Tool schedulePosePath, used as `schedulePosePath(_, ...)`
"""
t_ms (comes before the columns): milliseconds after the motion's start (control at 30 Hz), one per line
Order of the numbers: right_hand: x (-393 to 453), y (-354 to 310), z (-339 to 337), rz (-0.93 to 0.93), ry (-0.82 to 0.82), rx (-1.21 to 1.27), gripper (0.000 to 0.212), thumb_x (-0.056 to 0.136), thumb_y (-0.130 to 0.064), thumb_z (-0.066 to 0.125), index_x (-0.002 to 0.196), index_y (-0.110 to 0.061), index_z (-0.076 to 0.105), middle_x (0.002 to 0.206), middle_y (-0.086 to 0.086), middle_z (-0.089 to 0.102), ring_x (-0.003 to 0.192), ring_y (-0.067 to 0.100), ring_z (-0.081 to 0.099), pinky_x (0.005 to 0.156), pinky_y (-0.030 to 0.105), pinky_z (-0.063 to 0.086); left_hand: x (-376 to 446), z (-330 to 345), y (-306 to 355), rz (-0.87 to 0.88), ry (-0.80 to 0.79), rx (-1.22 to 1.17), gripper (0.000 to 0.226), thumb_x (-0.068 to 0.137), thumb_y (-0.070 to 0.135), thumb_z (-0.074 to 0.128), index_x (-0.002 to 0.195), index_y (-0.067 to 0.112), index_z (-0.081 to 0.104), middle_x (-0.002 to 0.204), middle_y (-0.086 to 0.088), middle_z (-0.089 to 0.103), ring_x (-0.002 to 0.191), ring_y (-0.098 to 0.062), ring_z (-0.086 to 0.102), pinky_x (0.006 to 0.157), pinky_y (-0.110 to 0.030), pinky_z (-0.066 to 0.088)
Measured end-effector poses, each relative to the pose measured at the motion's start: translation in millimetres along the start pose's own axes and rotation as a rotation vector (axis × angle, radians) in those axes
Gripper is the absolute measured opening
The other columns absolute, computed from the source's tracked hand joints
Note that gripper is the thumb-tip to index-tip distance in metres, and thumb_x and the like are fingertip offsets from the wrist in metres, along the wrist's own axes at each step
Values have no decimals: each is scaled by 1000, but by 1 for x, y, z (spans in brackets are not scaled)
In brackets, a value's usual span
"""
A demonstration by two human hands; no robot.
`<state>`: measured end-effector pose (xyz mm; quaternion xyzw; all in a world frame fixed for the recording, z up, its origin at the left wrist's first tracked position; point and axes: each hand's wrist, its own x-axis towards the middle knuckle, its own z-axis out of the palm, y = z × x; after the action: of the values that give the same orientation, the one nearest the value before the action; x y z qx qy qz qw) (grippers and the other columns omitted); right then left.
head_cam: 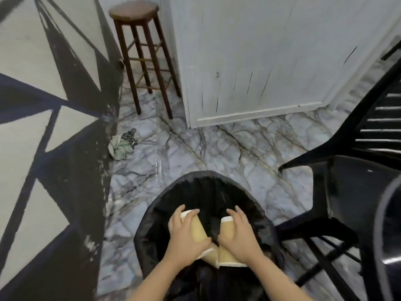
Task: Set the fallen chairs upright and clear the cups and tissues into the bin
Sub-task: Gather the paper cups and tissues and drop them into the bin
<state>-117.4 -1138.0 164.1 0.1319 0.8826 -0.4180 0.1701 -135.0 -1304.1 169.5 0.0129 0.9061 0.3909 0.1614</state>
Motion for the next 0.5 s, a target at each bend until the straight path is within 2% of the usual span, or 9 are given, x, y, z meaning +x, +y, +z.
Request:
schedulePosePath(100,14,40,37,69,-74,-7,81,74,-35,69,142,-21,28,157,-1,8,141,21,21,114,33,23,4,40,-40,-104,-31,-26,77,56,44,66,128,35,39,139,13,8,136,-19,5,108,-27,18)
schedulePosePath(133,17,52,47,98,-105,0,86,71,-42,69,143,-22,26,157,-2,7,142,21,20,114,33,23,5,51,-50,-136,-50,-27,81,54,48,65,129,35,38,136,15,7,136,-20,6,109,-29,19)
schedulePosePath(200,23,72,63,127,-152,-17,113,52,-73,58,146,-28,15,158,-5,0,145,23,9,116,37,17,7,69,-67,-179,-76,-36,97,48,61,62,136,36,30,141,13,4,139,-22,4,114,-36,17)
schedulePosePath(267,29,88,73,140,-203,-129,136,30,-97,34,147,-35,2,155,-11,-8,146,24,-8,116,44,8,10,78,-77,-232,-81,-33,114,43,73,55,143,38,13,152,5,-7,142,-21,-4,117,-43,10)
schedulePosePath(300,32,91,75,133,-224,-185,133,33,-98,31,147,-36,-1,156,-11,-11,145,24,-13,116,46,5,11,81,-79,-263,-76,-26,117,43,76,51,144,39,6,154,3,-12,143,-20,-9,117,-44,6)
schedulePosePath(333,33,94,77,120,-231,-214,122,48,-92,39,147,-36,-2,157,-9,-13,145,23,-15,116,45,3,12,81,-79,-286,-73,-24,116,43,79,46,144,39,3,155,2,-15,143,-20,-12,116,-44,3)
schedulePosePath(400,33,93,75,80,-206,-224,98,73,-67,55,148,-35,-1,158,-7,-12,145,20,-15,117,43,2,12,77,-76,-288,-60,-32,112,47,81,40,143,40,2,155,2,-15,143,-19,-13,117,-44,1)
schedulePosePath(500,29,77,57,28,-164,-194,88,81,-54,57,147,-35,3,158,-8,-10,145,16,-14,118,40,3,11,62,-60,-242,-34,-39,102,55,77,42,143,39,8,156,4,-13,143,-16,-11,117,-44,2)
